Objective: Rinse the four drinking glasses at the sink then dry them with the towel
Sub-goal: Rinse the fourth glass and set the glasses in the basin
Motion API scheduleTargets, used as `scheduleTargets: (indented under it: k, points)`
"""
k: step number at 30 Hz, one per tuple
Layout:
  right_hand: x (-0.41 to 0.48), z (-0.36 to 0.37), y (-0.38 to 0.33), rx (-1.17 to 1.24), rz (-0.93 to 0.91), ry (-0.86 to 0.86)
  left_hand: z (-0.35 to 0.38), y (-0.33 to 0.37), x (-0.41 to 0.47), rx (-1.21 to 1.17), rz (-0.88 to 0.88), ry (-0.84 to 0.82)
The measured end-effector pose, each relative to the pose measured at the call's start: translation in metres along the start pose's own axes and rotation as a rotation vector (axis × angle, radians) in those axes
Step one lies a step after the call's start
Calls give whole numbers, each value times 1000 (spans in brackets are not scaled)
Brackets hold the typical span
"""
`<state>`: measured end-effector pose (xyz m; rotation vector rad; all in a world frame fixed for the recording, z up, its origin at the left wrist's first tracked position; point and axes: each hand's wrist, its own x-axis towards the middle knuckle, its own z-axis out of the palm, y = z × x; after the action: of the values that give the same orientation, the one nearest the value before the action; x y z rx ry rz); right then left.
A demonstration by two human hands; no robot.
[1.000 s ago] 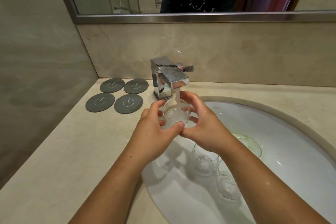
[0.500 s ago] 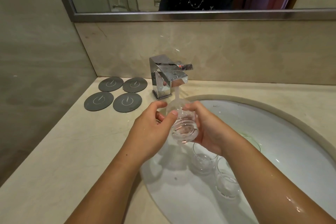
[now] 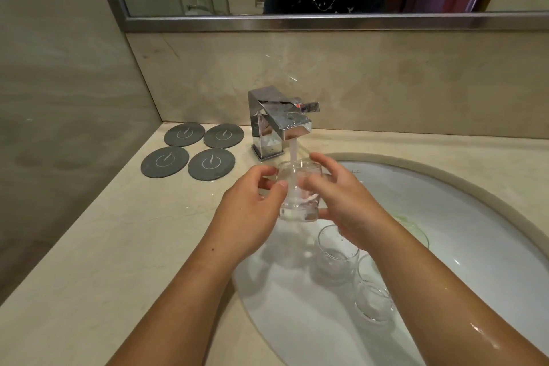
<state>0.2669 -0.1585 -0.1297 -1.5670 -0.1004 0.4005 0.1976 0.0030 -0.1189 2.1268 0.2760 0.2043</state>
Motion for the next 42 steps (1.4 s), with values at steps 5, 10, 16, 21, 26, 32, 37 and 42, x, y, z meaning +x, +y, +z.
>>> scheduleTargets:
  k: [5,10,16,21,26,32,37,42]
  points:
    - [-8,-2,1,-286,-274,3,2,2,-2,-10,13,-5]
    - [-8,0,4,-343,-345,-4,0,5,-3,-27,32,-18]
    - [-9,-1,6,-358,-383,-43,0,3,-1,-34,32,-20]
    - [-6,-1,7,-247,-363,-75,0,1,-2,-18,109,-1]
    - [-7,-3,6,-364,-364,-86,-1,6,-5,254,432,52]
    - [-8,0,8,-552,-395,-87,12,6,-5,339,319,-110]
    - [-7,4,11,-629,-488,-96,21,9,-4,332,289,-129]
    - [-7,6,14,-631,-508,-126,21,9,-5,360,223,-111]
